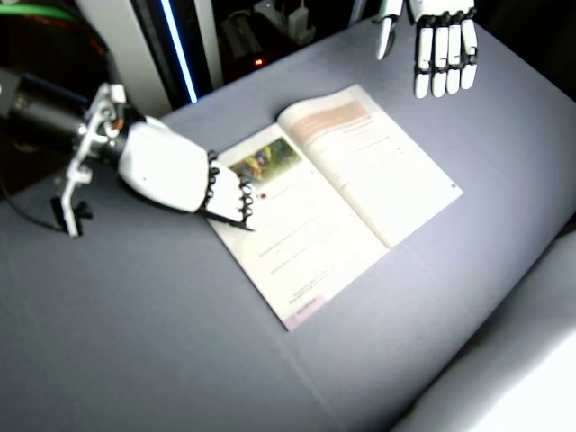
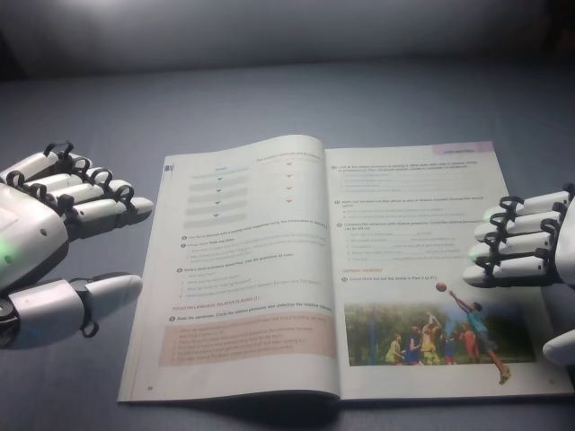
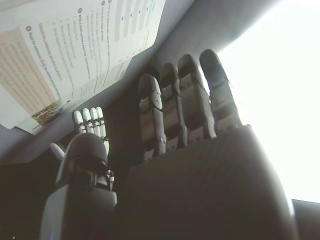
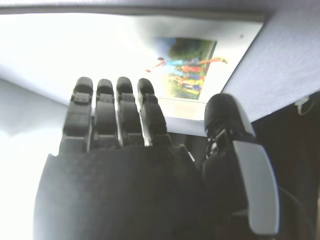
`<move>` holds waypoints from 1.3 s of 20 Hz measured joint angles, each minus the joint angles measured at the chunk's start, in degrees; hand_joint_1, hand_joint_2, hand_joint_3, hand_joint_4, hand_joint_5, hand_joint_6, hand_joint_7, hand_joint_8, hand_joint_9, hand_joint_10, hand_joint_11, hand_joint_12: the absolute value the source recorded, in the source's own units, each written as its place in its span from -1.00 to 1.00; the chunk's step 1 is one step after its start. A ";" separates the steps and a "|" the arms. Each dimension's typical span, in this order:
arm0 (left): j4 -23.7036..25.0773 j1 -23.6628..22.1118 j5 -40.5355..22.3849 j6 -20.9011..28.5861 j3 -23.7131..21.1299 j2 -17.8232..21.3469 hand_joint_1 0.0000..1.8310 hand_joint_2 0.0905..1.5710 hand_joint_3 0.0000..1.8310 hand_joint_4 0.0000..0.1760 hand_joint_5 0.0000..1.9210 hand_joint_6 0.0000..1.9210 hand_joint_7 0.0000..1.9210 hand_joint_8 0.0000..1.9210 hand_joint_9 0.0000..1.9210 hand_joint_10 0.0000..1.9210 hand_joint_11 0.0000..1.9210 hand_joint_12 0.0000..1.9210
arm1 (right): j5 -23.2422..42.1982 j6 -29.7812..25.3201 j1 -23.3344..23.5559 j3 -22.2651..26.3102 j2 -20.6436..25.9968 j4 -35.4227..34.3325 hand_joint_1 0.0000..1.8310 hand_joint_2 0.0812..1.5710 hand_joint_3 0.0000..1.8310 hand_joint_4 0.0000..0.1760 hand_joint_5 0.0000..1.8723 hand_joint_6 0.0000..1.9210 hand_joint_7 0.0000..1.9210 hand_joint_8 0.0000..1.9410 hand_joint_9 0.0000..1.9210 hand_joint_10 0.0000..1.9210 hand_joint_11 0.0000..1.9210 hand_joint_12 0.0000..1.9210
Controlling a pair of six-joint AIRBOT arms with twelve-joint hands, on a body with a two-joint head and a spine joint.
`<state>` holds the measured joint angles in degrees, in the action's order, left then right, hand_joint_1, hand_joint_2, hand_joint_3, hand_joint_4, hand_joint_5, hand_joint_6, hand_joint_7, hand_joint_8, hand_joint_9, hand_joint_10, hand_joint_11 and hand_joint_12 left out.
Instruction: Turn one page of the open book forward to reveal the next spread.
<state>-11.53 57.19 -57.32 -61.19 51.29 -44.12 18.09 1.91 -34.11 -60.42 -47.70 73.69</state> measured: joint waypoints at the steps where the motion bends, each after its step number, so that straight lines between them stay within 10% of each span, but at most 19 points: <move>1: 0.00 0.00 0.00 0.00 0.00 0.00 -1.00 0.70 -1.00 -0.71 -0.59 -1.00 -0.64 -1.00 -0.69 -1.00 -1.00 -0.39 | -0.02 0.00 -0.48 -0.42 -0.55 0.00 -1.00 0.63 -1.00 -1.00 -0.90 -0.99 -0.92 -0.99 -0.98 -0.99 -1.00 -1.00; 6: 0.02 0.00 0.26 0.00 0.00 -0.07 -1.00 0.70 -1.00 -0.50 -0.60 -1.00 -0.64 -1.00 -0.68 -1.00 -1.00 -0.36 | 0.07 -0.15 -2.19 -1.36 -1.99 0.09 -1.00 0.66 -1.00 -1.00 -0.88 -0.99 -0.89 -0.98 -0.95 -0.98 -0.98 -0.99; 26: 0.37 -0.42 0.74 0.44 0.24 -0.42 -1.00 0.71 -1.00 -0.74 -0.61 -1.00 -0.67 -0.99 -0.71 -1.00 -1.00 -0.46 | 1.84 -0.31 -0.04 -5.68 -9.07 -1.51 -1.00 0.63 -1.00 -1.00 -0.84 -1.00 -0.85 -1.00 -0.90 -0.99 -0.98 -0.99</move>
<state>-11.16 56.77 -56.58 -60.75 51.53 -44.53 19.92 1.61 -34.15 -66.11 -56.77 72.18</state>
